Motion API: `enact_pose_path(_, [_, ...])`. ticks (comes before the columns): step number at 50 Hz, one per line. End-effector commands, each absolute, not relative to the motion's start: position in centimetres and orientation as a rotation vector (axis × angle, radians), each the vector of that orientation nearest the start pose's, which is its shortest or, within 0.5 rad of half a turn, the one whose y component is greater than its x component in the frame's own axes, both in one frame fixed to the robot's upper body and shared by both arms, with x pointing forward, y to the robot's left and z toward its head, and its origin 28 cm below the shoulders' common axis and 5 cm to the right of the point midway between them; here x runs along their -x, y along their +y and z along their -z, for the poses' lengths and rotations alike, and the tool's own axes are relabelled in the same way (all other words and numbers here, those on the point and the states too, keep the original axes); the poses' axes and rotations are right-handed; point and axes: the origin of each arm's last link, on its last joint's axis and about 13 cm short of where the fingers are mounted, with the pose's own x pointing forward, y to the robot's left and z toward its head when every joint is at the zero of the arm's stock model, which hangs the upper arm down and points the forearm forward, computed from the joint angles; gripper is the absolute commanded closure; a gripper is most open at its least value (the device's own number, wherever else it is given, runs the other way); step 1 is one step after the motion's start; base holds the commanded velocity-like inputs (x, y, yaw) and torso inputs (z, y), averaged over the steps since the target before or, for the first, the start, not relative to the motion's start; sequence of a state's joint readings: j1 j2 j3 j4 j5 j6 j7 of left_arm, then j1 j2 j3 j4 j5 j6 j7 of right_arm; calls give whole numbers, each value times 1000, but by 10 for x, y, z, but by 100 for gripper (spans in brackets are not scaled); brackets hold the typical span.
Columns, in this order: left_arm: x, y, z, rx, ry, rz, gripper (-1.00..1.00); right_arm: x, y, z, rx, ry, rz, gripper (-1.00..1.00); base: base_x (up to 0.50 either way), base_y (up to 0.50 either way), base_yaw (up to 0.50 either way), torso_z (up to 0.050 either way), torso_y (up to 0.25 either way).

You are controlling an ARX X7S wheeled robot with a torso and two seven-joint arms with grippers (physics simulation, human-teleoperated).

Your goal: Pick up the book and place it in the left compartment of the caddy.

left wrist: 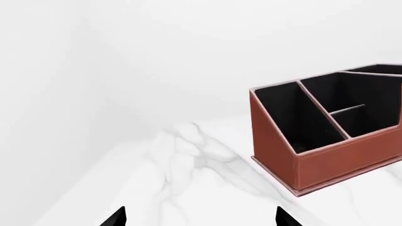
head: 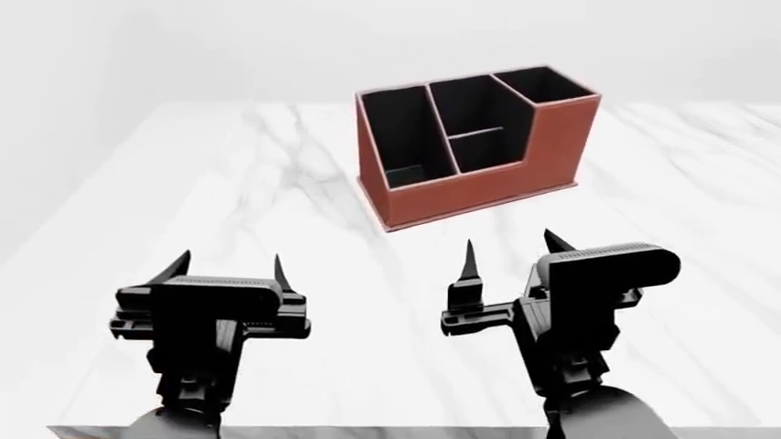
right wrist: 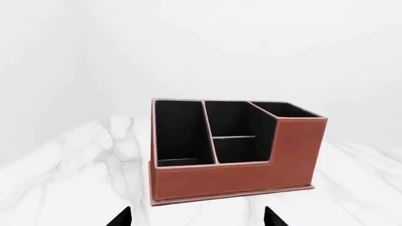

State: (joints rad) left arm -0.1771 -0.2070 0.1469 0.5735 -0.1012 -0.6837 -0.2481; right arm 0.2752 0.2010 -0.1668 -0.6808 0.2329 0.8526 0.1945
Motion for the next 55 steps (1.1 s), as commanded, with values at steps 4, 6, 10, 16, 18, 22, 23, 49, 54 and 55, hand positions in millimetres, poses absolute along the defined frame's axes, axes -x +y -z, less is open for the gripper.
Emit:
enact_pose_path(4, [-219, 215, -127, -134, -72, -68, -100, -223, -92, -156, 72, -84, -104, -100, 500, 0, 0, 0, 0])
enact_pose_path(6, [-219, 215, -127, -135, -73, -68, -100, -222, -92, -157, 71, -85, -107, -100, 500, 0, 0, 0, 0])
enact_pose_path(10, [-220, 215, -127, -139, -73, -72, -100, -224, -92, -156, 74, -85, -107, -100, 500, 0, 0, 0, 0])
enact_pose_path(16, [-220, 216, -127, -140, -77, -76, -100, -224, -92, -155, 70, -84, -108, -100, 500, 0, 0, 0, 3])
enact_pose_path(18, [-220, 216, -126, -139, -76, -78, -100, -224, -92, -155, 71, -85, -110, -100, 500, 0, 0, 0, 0])
enact_pose_path(22, [-220, 216, -126, -137, -76, -78, -100, -224, -92, -154, 72, -84, -109, -100, 500, 0, 0, 0, 0])
enact_pose_path(23, [-220, 217, -126, -137, -77, -79, -100, -224, -92, -155, 71, -84, -111, -100, 500, 0, 0, 0, 0])
enact_pose_path(49, [-218, 217, -122, -135, -70, -85, -100, -222, -91, -152, 65, -72, -112, -100, 327, 65, 0, 0, 2])
enact_pose_path(54, [-218, 218, -122, -135, -71, -86, -100, -222, -91, -153, 59, -75, -123, -100, 86, 0, 0, 0, 0])
enact_pose_path(55, [-218, 218, -122, -136, -71, -86, -100, -222, -91, -153, 61, -76, -124, -100, 492, 0, 0, 0, 0])
